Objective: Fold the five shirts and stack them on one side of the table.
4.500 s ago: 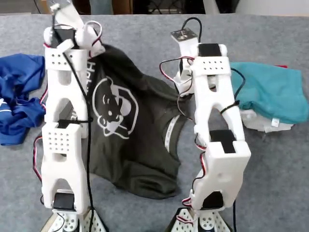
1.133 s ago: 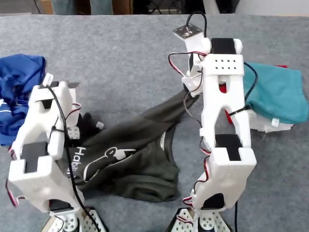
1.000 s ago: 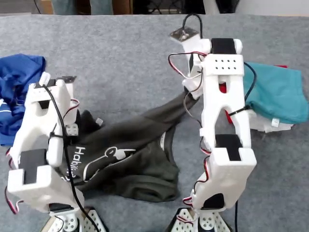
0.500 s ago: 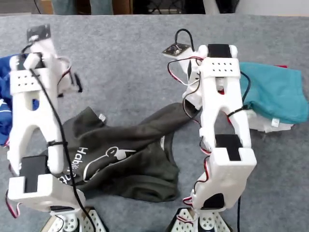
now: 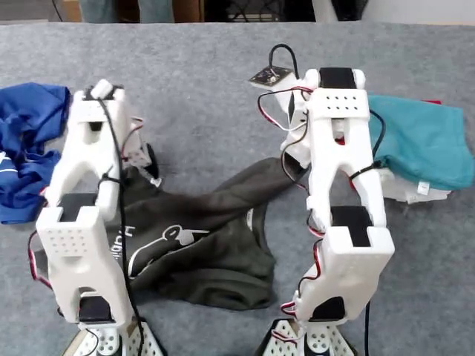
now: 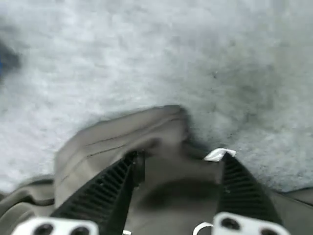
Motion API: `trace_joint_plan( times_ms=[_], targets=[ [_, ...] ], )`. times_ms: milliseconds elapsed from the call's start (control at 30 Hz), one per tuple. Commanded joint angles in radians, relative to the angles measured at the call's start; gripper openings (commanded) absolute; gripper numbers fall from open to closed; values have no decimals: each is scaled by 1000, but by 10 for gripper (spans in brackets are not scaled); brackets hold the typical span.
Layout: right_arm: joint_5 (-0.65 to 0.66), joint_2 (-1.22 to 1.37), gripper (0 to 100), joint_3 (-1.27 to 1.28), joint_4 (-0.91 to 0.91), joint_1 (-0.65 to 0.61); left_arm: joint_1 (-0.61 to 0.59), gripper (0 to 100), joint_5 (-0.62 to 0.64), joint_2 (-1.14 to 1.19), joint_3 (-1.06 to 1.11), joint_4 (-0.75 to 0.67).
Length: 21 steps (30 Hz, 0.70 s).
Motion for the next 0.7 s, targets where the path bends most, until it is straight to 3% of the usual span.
trace_joint_plan(
  times_ms=[0,67,333,667],
  targets=[
    [5,-12,15,-8,-9,14,-15,102,-52,-2,-108,38],
    [3,-12,15,-10,-9,14,-8,34,-110,-2,-114,37],
    [-2,-12,15,-124,-9,18,2,30,-115,-5,-151,11],
    [-58,-13,15,-394,8,91,-64,30,241,11,-582,-44]
  ],
)
